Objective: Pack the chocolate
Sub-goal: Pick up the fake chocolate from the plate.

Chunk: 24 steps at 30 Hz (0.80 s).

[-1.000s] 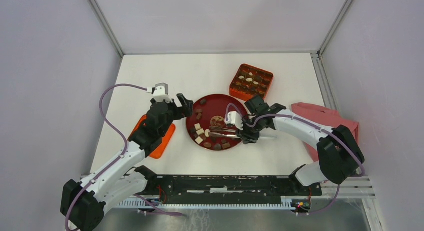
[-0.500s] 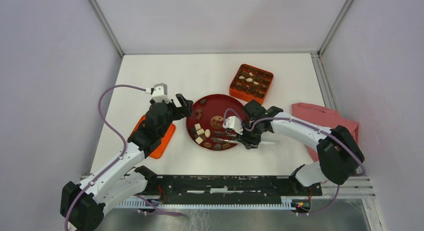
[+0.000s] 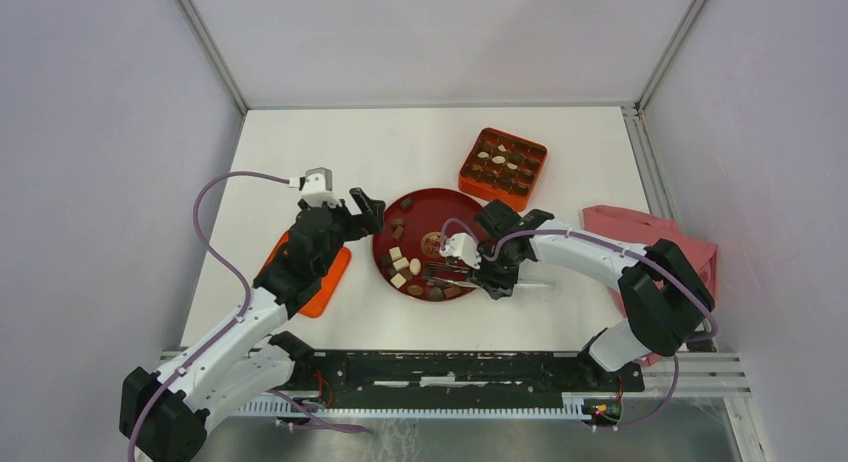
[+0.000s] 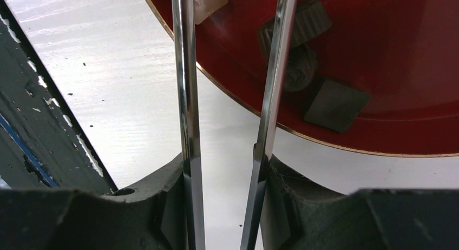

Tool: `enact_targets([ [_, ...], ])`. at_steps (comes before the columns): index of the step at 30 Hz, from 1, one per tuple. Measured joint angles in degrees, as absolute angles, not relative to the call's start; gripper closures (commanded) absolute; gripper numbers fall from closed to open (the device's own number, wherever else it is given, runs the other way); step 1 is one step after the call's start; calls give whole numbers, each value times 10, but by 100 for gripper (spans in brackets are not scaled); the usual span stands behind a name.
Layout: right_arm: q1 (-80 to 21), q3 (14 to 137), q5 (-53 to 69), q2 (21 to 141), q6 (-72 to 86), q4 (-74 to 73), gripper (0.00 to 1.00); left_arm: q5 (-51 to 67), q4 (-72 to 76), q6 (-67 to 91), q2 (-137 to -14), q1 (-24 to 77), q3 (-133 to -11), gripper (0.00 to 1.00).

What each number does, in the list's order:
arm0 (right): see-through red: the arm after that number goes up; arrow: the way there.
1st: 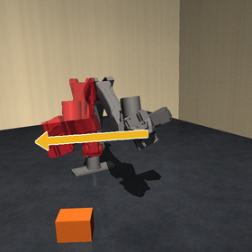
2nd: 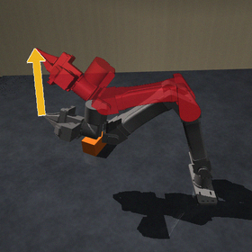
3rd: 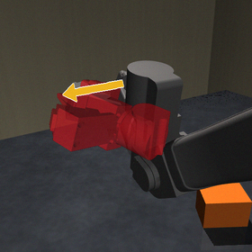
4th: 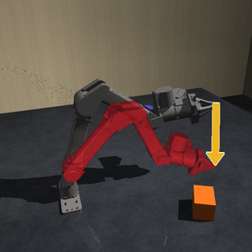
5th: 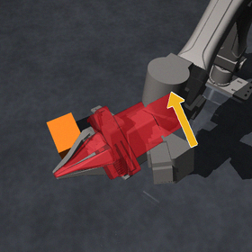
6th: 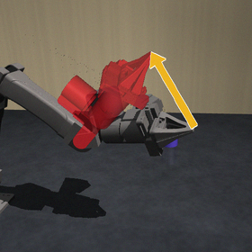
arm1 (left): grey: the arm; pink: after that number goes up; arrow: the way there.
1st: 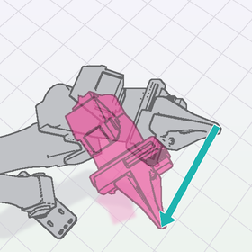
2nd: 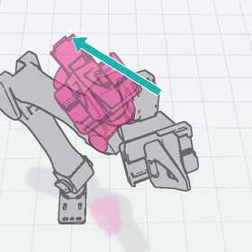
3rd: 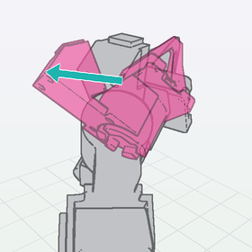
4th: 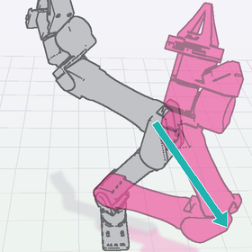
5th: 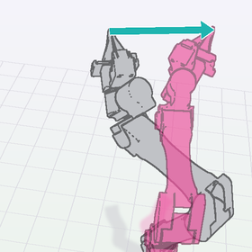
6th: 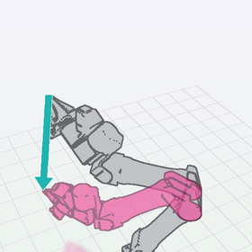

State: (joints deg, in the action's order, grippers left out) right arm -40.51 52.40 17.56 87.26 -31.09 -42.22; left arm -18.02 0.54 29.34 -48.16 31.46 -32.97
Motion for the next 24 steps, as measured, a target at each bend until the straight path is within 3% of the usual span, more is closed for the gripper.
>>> enact_targets([
  [19,-416,569,147,913,-308,-442,57,-180,11,293,-465,315,-315,1],
  [21,-416,569,145,912,-308,-443,60,-180,11,293,-465,315,-315,1],
  [24,-416,568,142,907,-307,-443,74,-180,11,293,-465,315,-315,1],
])
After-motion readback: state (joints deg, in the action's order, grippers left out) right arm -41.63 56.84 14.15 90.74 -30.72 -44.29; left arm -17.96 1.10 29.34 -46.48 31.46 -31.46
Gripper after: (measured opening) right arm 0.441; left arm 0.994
